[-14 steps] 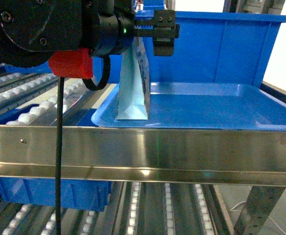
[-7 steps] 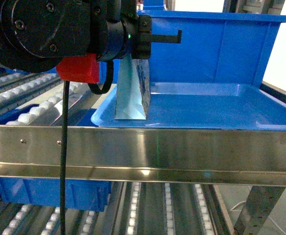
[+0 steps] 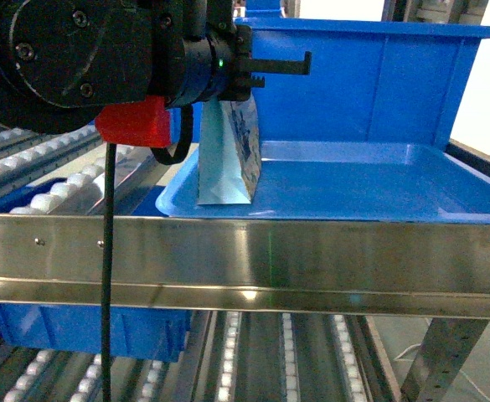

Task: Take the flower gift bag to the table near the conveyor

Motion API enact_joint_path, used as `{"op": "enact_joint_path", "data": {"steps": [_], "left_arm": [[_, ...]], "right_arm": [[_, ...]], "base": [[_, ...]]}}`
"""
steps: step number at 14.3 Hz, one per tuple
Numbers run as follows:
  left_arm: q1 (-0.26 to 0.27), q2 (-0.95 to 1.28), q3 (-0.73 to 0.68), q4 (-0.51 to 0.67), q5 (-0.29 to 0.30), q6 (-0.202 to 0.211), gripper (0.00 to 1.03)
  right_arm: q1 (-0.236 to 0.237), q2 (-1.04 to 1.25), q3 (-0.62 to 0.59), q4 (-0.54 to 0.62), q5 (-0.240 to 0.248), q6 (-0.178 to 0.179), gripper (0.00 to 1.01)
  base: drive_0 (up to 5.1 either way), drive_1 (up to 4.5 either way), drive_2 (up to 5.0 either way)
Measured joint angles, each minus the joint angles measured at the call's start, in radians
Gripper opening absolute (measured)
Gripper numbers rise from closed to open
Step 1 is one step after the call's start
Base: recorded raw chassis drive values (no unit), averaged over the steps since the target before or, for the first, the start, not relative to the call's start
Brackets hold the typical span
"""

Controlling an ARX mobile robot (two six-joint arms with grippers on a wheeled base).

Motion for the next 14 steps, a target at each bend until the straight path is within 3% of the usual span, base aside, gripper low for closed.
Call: {"op": "enact_joint_path", "data": {"steps": [5, 8, 12, 14], "left_arm": [[-0.003, -0.103, -0.045, 0.022, -0.027, 0.011, 0.02], [-0.005, -0.188, -0.101, 0.041, -0.014, 0.024, 0.02], [-0.019, -0.377, -0.211, 0.122, -0.035, 0.1, 0.02], [-0.044, -0.51, -0.339, 0.12, -0.089, 0.142, 0.02]], "right_arm": [[0.0, 0.0, 0.0, 0.0, 0.0, 0.0, 0.03], [0.0, 0.0, 0.0, 0.0, 0.0, 0.0, 0.03], [0.0, 0.0, 0.0, 0.0, 0.0, 0.0, 0.03], [0.0, 0.0, 0.0, 0.0, 0.0, 0.0, 0.03]], "base": [[0.0, 0.0, 0.0], [0.0, 0.0, 0.0], [0.0, 0.0, 0.0], [0.0, 0.0, 0.0]]}}
